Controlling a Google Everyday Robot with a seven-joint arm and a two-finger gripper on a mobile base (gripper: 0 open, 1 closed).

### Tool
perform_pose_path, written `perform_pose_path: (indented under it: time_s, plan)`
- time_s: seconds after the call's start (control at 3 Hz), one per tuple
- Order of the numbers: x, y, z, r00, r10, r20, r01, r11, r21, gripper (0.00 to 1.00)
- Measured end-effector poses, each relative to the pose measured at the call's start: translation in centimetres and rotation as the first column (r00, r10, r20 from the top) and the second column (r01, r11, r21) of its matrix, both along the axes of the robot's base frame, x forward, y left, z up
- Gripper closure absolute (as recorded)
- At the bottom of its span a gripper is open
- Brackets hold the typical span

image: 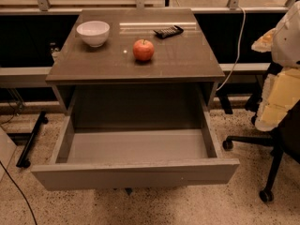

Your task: Place apple into top drawer

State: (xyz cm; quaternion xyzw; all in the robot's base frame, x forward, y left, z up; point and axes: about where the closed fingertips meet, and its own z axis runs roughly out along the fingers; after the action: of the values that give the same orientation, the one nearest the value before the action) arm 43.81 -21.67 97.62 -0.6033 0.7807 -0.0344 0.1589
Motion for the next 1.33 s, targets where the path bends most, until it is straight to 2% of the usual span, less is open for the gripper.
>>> perform_pose_path:
  time_s: [0.33,0.67,1.0,1.33]
  plan:
    - [0.0,0.0,0.0,1.0000,0.000,0.000,0.000,1.000,0.000,0.00]
    - [0.7,0.9,0.4,0.9991,-0.016,0.039,0.015,1.000,0.026,0.00]
    - [2.1,2.7,0.5,0.9963,-0.017,0.084,0.011,0.998,0.068,0.00]
    - [4.4,4.9,0.1,0.9947,0.010,0.102,-0.026,0.988,0.154,0.00]
